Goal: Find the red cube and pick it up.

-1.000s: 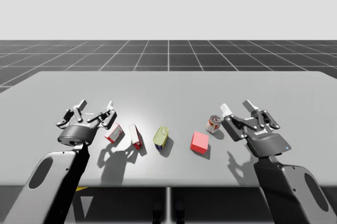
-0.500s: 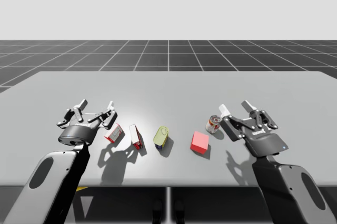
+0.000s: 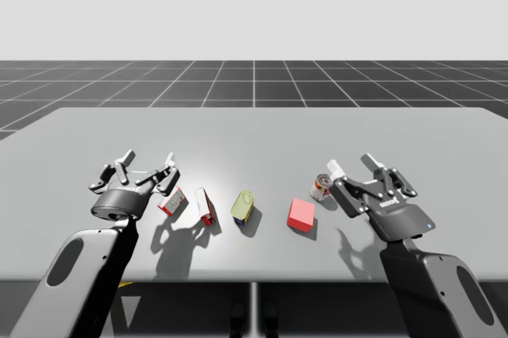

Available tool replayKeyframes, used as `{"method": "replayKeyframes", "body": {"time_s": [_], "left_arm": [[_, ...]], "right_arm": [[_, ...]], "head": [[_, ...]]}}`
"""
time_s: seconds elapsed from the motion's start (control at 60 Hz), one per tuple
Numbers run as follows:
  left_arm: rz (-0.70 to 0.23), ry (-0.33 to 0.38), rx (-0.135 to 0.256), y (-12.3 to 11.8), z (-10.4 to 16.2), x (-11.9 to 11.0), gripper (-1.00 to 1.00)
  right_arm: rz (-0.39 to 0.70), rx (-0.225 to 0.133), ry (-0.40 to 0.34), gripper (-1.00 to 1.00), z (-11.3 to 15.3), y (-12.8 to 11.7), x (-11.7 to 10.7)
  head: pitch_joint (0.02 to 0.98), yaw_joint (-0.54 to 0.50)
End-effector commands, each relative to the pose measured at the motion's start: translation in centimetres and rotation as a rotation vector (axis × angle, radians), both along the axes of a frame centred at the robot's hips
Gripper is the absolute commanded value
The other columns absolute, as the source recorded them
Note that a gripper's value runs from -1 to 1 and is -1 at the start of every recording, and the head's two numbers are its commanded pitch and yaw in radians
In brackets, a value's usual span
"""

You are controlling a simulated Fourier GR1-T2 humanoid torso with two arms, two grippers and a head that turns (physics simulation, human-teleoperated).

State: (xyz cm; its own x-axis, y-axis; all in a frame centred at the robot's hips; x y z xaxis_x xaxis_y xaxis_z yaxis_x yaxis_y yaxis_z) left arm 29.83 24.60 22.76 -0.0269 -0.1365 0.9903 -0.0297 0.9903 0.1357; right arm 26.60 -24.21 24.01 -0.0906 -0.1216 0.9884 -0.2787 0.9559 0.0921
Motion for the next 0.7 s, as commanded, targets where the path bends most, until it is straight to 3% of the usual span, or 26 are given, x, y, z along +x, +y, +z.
{"method": "replayKeyframes", "body": {"time_s": [0.017,0.15,0.217,0.267,0.483,0.7], "left_arm": [[0.001,0.003,-0.005,-0.1,0.0,-0.1,-1.0],[0.002,0.003,-0.007,0.0,0.0,-0.1,-1.0],[0.002,0.003,-0.007,0.0,0.0,-0.1,-1.0],[0.003,0.002,-0.008,0.0,0.0,-0.1,-1.0],[0.0,0.004,-0.006,0.0,0.0,-0.1,-1.0],[0.001,0.005,-0.003,-0.1,-0.1,0.0,-1.0]], "right_arm": [[0.006,0.038,0.03,-1.0,0.7,0.8,-1.4],[-0.022,0.033,0.062,-1.0,0.9,1.9,-3.3],[-0.019,0.015,0.063,-1.0,0.7,2.5,-4.5],[-0.049,-0.02,0.06,-1.0,0.5,3.1,-5.6],[-0.014,-0.012,0.096,-1.0,-1.8,4.1,-9.0],[0.027,-0.03,0.16,-1.0,-5.1,5.1,-9.8]], "head": [[0.874,-0.24],[0.87,-0.24],[0.87,-0.24],[0.87,-0.24],[0.871,-0.24],[0.873,-0.24]]}}
